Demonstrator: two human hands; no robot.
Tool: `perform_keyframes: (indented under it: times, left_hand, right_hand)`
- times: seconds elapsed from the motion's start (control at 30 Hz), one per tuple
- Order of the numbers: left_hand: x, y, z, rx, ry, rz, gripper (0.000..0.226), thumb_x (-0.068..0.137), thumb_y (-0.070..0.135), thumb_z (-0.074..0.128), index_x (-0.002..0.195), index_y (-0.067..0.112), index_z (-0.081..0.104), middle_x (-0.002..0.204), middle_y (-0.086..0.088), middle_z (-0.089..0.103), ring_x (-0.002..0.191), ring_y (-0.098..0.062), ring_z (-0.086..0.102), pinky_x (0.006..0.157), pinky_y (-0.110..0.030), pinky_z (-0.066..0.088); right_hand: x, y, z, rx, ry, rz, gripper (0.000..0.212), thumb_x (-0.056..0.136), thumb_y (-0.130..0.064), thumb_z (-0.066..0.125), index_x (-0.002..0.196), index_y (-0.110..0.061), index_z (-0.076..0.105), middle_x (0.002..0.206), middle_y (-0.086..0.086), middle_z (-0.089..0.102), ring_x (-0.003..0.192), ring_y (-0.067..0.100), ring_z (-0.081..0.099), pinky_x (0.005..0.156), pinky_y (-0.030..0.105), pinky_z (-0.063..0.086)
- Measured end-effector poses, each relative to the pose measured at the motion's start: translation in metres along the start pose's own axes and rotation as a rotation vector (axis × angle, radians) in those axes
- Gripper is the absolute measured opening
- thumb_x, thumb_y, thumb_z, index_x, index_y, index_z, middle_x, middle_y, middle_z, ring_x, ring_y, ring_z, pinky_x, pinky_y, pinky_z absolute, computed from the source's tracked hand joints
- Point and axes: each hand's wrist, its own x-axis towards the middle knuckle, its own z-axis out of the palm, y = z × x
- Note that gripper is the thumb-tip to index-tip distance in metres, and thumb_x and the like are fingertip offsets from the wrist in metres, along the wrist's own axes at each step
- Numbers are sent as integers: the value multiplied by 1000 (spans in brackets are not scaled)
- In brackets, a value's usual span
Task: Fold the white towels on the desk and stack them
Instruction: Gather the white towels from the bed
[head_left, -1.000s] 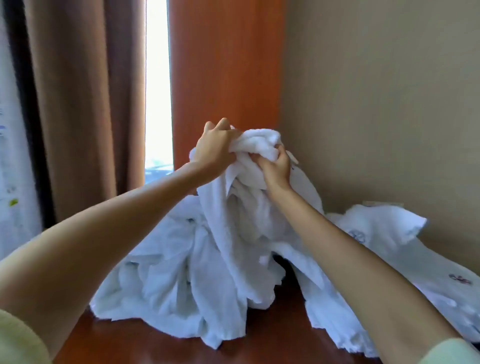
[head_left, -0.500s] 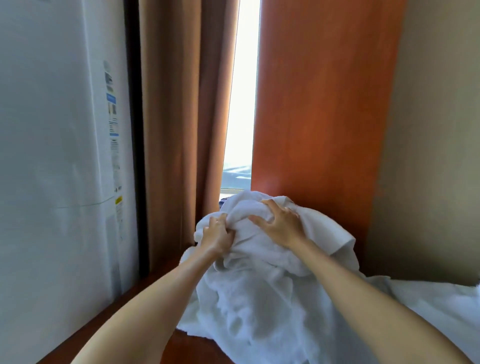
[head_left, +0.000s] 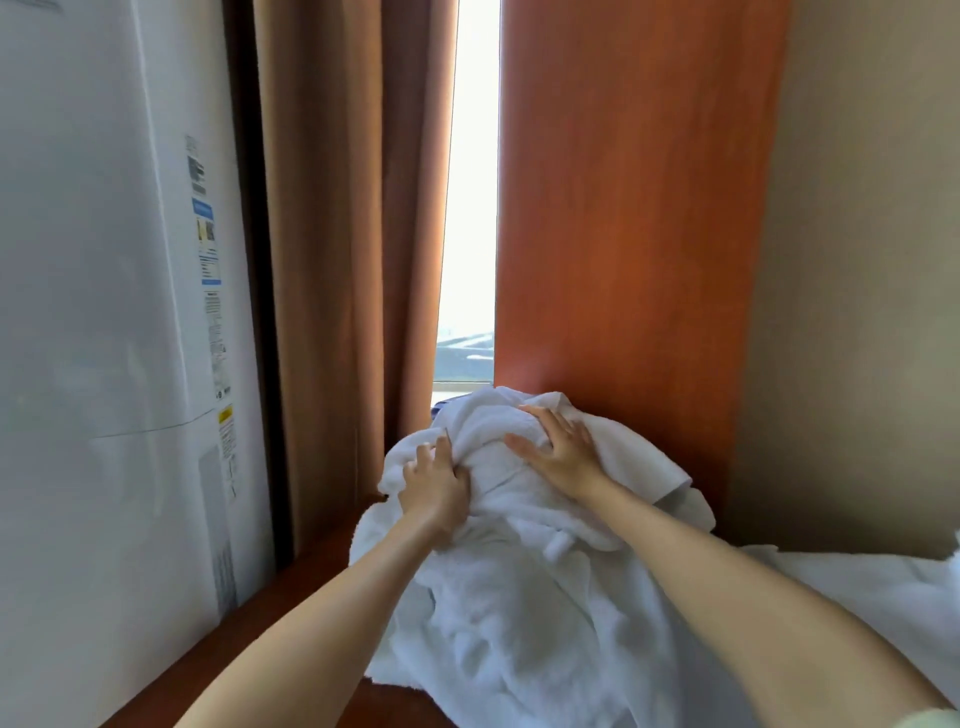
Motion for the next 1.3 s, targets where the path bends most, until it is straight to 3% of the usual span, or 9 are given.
perform_keyframes:
  times: [0.2,0.27,0.37,0.5,0.67,0.93,1.03,1.13,1.3]
  left_hand:
    - [-38,28,-23,37,143,77,76,90,8,41,155,25,4,159,-10,15,146,-32,11,114,-62,11]
    - [-51,56,-27,57,226,221,84,85,1,44,155,24,3,161,-10,8,148,-30,1,113,-62,-2]
    - [-73,112,-21,-9,228,507,82,83,4,51,154,20,13,160,-10,13,149,-28,5,118,-56,4]
    - [-112,192,25,-62,-105,781,79,91,23,60,154,22,13,161,-7,10,148,-27,13,119,-49,17]
    - [-171,261,109,-48,-623,698,120,72,61,73,152,30,-12,160,-6,-17,148,-33,-2,117,-54,20]
    - [-214,319,183,-8,-747,606,148,41,80,75,148,36,-17,155,-19,-24,145,-44,-1,115,-56,20]
    - [-214,327,198,65,-732,567,140,41,80,75,148,36,-3,154,-20,-10,143,-44,13,111,-58,27]
    - [-207,321,215,84,-715,539,118,57,67,76,146,34,6,141,-16,31,130,-37,35,103,-60,36]
    - [-201,315,217,50,-571,649,79,84,45,62,147,27,16,126,-8,55,117,-30,51,94,-41,45]
  right_hand:
    - [-28,-11,-55,70,-131,4,65,90,-51,59,146,-26,39,154,-3,35,145,16,21,118,35,17]
    - [-42,-6,-82,53,-107,62,65,90,-53,57,147,-28,38,156,-1,30,147,17,16,118,36,15]
    - [-73,11,-131,37,-72,202,70,86,-66,53,147,-40,32,160,0,19,148,18,12,117,44,17]
    - [-127,42,-200,-1,18,288,72,86,-58,60,148,-37,31,159,-1,23,146,19,21,117,48,25]
    - [-218,90,-285,-230,116,518,82,81,-53,69,150,-30,30,154,3,34,140,22,33,110,35,32]
    - [-350,146,-356,-82,231,955,113,69,-58,79,155,-30,11,157,6,25,143,28,25,113,49,28]
    - [-368,157,-354,-47,138,1028,123,64,-61,80,154,-32,1,162,7,12,148,28,10,118,49,18]
    - [-368,164,-341,-184,19,1087,128,62,-72,74,154,-34,-7,163,8,0,149,27,-9,120,49,1]
    - [-352,166,-327,-112,-20,976,129,59,-73,74,152,-39,-9,163,-3,-4,149,25,-2,119,48,12]
